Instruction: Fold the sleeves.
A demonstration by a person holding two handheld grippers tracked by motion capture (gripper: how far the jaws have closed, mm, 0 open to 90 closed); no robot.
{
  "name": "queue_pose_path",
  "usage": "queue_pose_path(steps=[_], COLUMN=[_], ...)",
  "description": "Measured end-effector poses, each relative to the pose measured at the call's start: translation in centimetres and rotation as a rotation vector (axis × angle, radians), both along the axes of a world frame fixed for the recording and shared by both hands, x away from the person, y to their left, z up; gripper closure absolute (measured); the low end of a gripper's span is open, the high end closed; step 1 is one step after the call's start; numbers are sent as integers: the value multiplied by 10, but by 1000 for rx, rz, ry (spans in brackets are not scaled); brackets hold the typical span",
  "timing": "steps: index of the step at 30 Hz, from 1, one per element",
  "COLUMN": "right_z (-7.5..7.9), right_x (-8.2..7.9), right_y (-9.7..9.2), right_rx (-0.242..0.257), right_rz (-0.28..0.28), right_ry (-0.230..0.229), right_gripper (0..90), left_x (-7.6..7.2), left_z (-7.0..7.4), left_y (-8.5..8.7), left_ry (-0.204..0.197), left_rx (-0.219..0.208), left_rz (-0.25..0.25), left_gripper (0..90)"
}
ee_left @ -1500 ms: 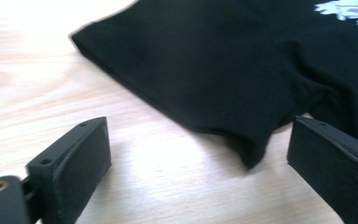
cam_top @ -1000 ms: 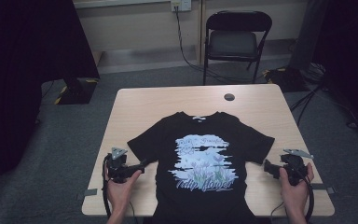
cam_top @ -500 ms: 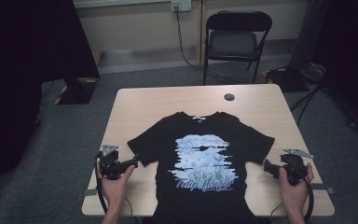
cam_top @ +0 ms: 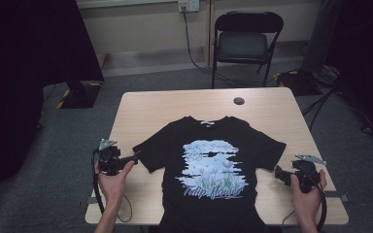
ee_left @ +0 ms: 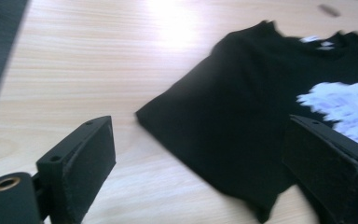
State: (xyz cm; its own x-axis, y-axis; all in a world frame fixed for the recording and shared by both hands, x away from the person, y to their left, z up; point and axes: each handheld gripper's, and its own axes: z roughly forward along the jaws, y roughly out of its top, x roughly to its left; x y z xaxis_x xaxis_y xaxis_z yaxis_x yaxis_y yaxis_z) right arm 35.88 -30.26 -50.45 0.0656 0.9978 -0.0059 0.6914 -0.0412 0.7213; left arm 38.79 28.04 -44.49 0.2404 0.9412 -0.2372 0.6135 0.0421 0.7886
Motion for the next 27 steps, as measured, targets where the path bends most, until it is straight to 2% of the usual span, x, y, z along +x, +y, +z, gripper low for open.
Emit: queue_pose_path(steps=[6,10,11,13,15,19,22,26,27], right_z=[0,0,0,0,0,0,0,0,0], right_x=[0,0,0,0,0,0,0,0,0], right_y=[0,0,0,0,0,0,0,0,0], right_rx=[0,0,0,0,0,0,0,0,0], right_rz=[0,0,0,0,0,0,0,0,0], right_ry=[0,0,0,0,0,0,0,0,0], right_gripper=[0,0,0,0,0,0,0,0,0], left_x=[11,23,27,32,36,43,46,50,51], left_z=[6,6,5,3,-1,-9,-13,-18,-20], left_y=[-5,-9,-9,-6,-3,-1,-1,-2,-2], left_ry=[12,22,23,20,28,54,65,79,84], left_rx=[5,29,36,11,8,29,14,40,37], left_rz=[9,1,8,9,13,15,6,6,7], left_gripper=[111,141,149,186,204,243,274,323,365])
